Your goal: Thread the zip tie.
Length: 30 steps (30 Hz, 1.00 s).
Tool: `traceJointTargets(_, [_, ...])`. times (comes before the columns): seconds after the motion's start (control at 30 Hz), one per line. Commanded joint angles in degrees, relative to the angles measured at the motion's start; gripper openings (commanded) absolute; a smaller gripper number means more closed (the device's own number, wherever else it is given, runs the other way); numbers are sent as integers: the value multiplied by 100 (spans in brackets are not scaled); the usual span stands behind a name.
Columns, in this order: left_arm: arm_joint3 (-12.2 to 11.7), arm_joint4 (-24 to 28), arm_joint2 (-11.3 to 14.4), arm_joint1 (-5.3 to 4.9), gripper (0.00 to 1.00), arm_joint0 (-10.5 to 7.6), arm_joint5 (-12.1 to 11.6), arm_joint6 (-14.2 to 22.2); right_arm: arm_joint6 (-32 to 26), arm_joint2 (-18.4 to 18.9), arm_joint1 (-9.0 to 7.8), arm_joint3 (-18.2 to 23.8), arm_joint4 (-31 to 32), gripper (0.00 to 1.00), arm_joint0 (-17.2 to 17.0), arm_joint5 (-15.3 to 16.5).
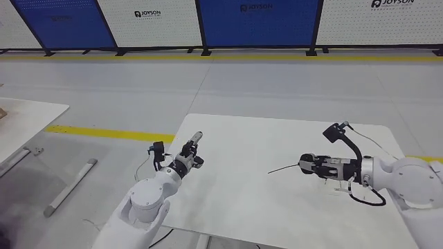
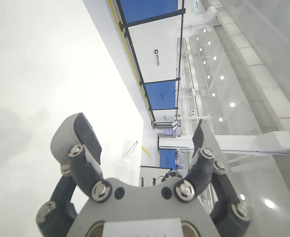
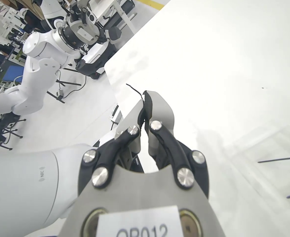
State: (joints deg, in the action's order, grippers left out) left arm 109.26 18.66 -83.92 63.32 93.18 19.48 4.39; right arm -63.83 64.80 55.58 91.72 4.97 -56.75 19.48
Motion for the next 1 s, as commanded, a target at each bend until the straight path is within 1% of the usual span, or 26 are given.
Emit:
traceJointTargets(0.0, [-48,0,57,-10,100,-37,0,-46,0,0,0,0,0,0,0,0])
traceJointTargets(0.33, [-48,0,57,-10,100,-37,0,-46,0,0,0,0,0,0,0,0])
traceJointTargets(0.37, [-76,36,78,-7,100,-20,0,-18,0,0,0,0,0,0,0,0])
traceJointTargets(0.4, [-124,184,114,-10,100,21,0,129,62,-6,3,-3,-5,0,-26,-26])
traceJointTargets(0.43, [-150,306,121,-21,100,37,0,245,64,-30,2,31,78,0,-23,-41])
traceJointTargets(0.5, [-154,560,180,-63,100,52,0,463,15,-86,-4,147,485,0,97,-36])
traceJointTargets(0.57, [-188,723,283,-118,100,66,0,562,49,-134,2,185,677,0,188,0])
traceJointTargets(0.63, [-213,898,441,-202,100,23,0,591,10,-234,-2,310,1172,0,349,0])
traceJointTargets(0.7, [-274,1159,601,-282,100,-54,0,516,14,-384,1,463,1544,0,463,0])
traceJointTargets(0.73, [-294,1369,726,-342,100,-135,0,430,52,-503,2,554,1748,0,535,0])
traceJointTargets(0.8, [-298,1622,914,-443,100,-278,0,239,167,-694,-1,639,2023,0,642,0])
traceJointTargets(0.87, [-298,2083,1139,-561,100,-464,0,-94,338,-984,-12,775,2203,0,767,0])
traceJointTargets(0.93, [-248,2728,1346,-649,100,-670,0,-559,471,-1266,-39,887,2406,0,893,0])
traceJointTargets(0.97, [-242,3101,1521,-723,100,-832,0,-818,583,-1437,-60,861,2502,0,976,0])
